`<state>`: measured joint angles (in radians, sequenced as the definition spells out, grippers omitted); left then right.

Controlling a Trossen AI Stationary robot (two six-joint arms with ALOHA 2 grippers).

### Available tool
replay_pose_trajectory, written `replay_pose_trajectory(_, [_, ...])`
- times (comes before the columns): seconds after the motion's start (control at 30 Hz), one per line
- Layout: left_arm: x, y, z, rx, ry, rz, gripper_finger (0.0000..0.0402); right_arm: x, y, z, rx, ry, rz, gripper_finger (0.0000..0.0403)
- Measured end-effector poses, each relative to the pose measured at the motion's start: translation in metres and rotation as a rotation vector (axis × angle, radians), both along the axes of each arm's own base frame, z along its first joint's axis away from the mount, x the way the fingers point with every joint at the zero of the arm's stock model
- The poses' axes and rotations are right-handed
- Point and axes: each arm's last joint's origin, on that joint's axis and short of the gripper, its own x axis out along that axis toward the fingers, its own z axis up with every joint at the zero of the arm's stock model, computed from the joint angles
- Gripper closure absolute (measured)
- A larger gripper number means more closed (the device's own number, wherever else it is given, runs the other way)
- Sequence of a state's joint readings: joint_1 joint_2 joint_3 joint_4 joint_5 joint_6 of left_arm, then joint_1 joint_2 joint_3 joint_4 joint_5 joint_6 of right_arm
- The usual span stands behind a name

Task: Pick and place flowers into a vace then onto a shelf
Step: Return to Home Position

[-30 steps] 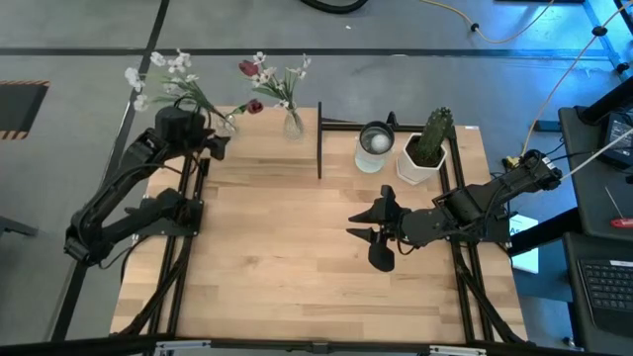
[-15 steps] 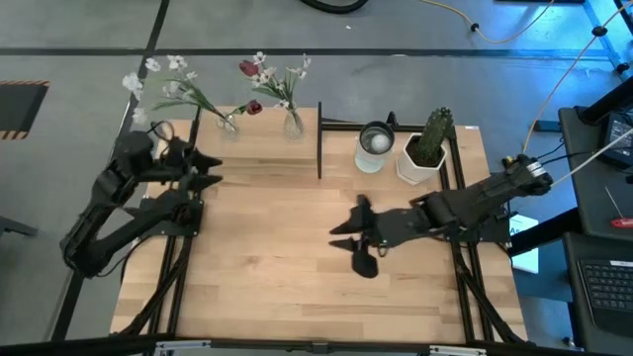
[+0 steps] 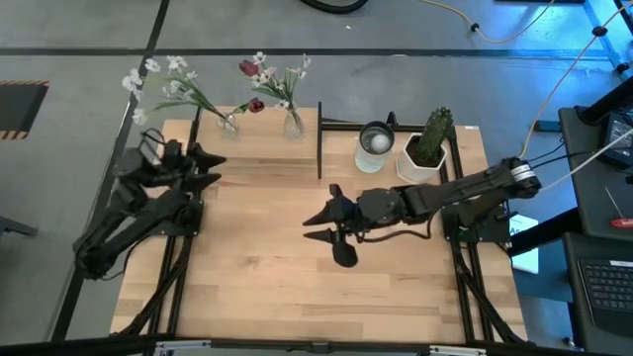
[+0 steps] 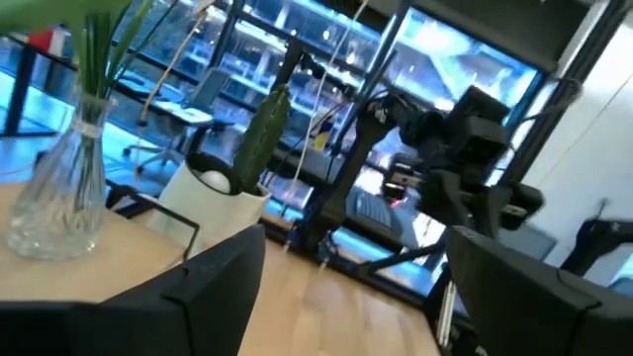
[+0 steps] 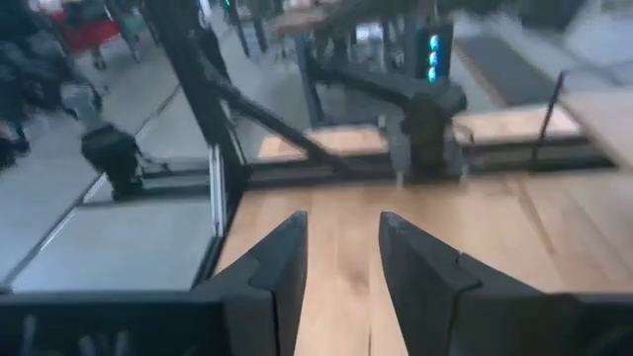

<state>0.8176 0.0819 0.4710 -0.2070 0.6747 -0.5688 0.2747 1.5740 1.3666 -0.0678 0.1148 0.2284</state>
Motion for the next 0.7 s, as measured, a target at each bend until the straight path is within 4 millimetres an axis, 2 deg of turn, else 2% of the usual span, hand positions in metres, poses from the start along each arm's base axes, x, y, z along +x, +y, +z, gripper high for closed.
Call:
replay_pose_trajectory(0.17, [0.011, 0.008, -0.025, 0.041, -0.096, -0.041, 0.0095, 0.007, -0.002, -0.005, -0.032, -0.013, -0.022, 0.0273])
replay_pose_trajectory(0.4, [0.023, 0.010, -0.050, 0.028, -0.080, -0.074, 0.0095, 0.015, -0.002, -0.010, -0.037, -0.035, -0.027, 0.0273])
replay_pose_trajectory(0.7, [0.038, 0.001, -0.066, 0.033, -0.073, -0.046, 0.0095, 0.028, -0.003, -0.023, -0.040, -0.042, -0.041, 0.0273])
